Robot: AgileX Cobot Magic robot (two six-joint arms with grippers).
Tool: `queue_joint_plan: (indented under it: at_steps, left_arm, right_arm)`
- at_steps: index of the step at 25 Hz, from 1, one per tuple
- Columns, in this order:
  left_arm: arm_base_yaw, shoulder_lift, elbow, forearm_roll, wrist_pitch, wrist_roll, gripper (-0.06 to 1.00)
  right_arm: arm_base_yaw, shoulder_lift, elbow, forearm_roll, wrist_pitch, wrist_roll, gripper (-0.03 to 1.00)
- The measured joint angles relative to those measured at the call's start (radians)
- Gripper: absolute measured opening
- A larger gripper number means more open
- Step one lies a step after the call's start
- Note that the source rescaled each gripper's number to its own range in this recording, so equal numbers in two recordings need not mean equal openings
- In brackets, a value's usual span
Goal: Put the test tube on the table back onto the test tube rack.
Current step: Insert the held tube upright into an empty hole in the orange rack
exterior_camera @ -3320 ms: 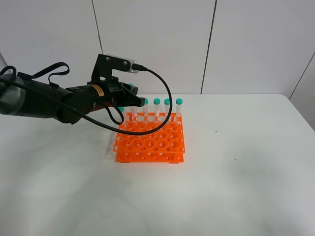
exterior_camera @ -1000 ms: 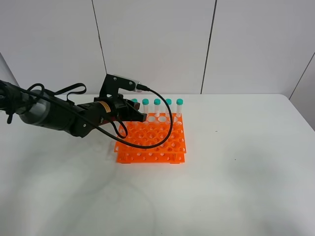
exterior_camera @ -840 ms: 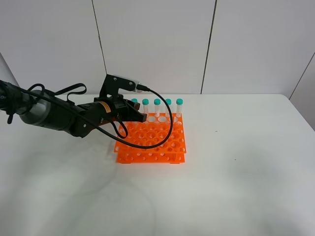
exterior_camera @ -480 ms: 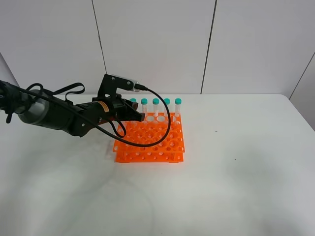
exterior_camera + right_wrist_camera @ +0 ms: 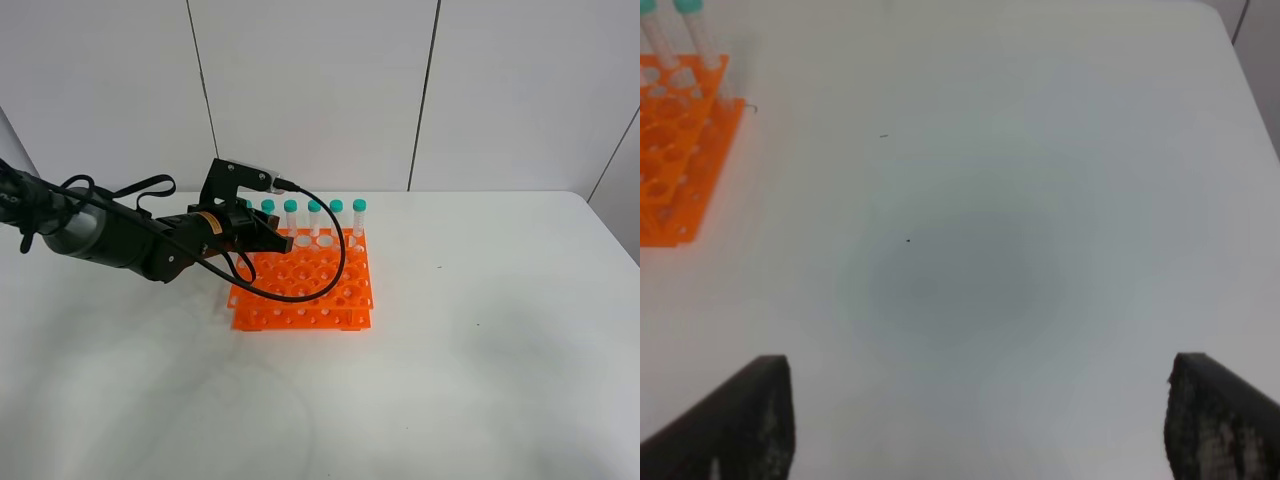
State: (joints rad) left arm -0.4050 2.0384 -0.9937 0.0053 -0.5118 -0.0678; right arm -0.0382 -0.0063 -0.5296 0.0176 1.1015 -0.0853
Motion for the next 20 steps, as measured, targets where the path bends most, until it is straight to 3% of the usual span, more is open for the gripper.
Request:
queue_joint_plan:
  at_steps: [20]
  left_arm:
    - [0.002,0.018,0.000,0.004,-0.010,0.000,0.03]
  right_arm:
    - [0.000,0.000,0.000,0.000,0.000,0.000,0.77]
